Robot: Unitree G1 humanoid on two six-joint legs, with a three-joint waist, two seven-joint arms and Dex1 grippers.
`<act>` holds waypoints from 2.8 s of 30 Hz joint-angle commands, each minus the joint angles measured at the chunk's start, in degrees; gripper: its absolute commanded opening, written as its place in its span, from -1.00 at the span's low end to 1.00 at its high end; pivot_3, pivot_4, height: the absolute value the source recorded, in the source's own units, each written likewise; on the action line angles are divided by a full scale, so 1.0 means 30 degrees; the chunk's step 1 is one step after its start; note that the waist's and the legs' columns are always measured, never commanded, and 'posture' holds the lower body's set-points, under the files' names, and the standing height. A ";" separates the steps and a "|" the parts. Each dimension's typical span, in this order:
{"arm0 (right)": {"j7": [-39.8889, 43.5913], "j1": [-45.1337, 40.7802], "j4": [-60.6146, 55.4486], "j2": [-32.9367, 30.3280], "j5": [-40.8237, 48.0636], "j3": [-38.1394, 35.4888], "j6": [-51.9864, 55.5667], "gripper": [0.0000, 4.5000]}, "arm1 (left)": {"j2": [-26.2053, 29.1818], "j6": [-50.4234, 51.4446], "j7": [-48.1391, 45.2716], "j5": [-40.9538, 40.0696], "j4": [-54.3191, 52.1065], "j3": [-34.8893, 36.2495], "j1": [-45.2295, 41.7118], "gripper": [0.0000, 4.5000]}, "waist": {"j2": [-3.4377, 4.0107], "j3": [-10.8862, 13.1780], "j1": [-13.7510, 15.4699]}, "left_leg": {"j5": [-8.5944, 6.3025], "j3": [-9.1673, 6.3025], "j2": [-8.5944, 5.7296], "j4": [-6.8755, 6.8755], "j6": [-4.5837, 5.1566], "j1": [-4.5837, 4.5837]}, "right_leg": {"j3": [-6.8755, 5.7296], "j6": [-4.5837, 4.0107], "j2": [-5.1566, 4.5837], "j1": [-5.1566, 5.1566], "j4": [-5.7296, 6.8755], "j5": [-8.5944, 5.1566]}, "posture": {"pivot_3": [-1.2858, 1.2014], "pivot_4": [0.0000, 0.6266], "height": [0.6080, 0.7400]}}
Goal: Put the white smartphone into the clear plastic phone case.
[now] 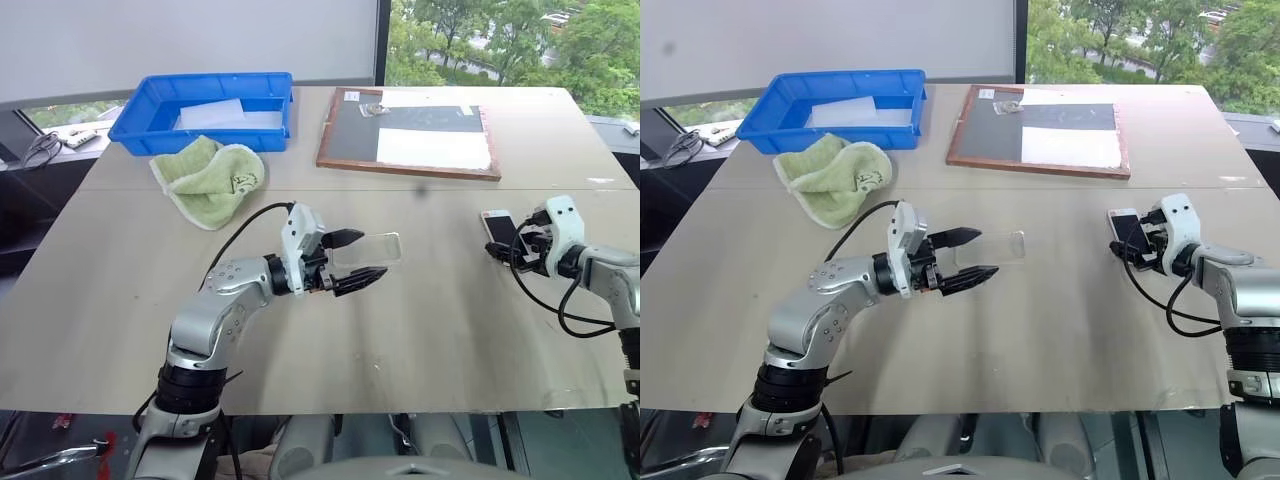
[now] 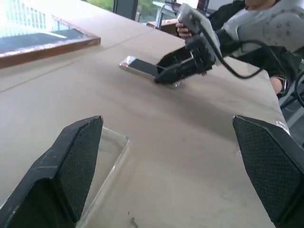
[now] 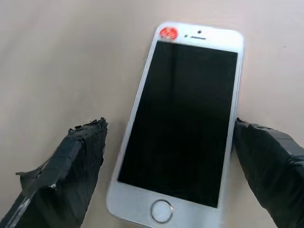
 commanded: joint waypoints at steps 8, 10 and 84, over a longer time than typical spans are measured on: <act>-0.0056 0.1240 0.0580 -0.0260 -0.1953 0.1430 -0.1717 0.30 | 0.0992 -0.1650 -0.0016 0.0267 0.0009 -0.0294 0.0260 1.00 | -0.0165 -0.0120 0.0084 | -0.0001 -0.0017 0.0012 0.0004 -0.0001 0.0028 | 0.0001 -0.0060 0.0002 0.0025 -0.0010 -0.0030 | 0.03 -0.52 1.00; 0.0704 0.1384 -0.0699 -0.0214 -0.1239 0.0738 -0.2702 0.26 | 0.0870 -0.2246 0.0122 0.0250 0.0568 0.0017 0.0450 1.00 | -0.0167 -0.0122 0.0101 | -0.0001 -0.0050 0.0013 0.0005 -0.0001 0.0027 | 0.0006 -0.0073 0.0000 0.0026 -0.0014 -0.0039 | 0.03 -0.52 1.00; 1.2752 -0.7470 -0.0480 0.3880 -0.4686 0.7546 -0.8749 -0.51 | 0.3409 -0.7809 -0.2069 -0.0625 0.2677 0.1842 0.5735 0.40 | 0.0039 0.0031 -0.0006 | 0.0004 0.0089 0.0066 -0.0241 -0.0020 -0.0055 | 0.0196 -0.0077 0.0033 -0.0292 -0.0013 0.0058 | 0.03 -0.52 1.00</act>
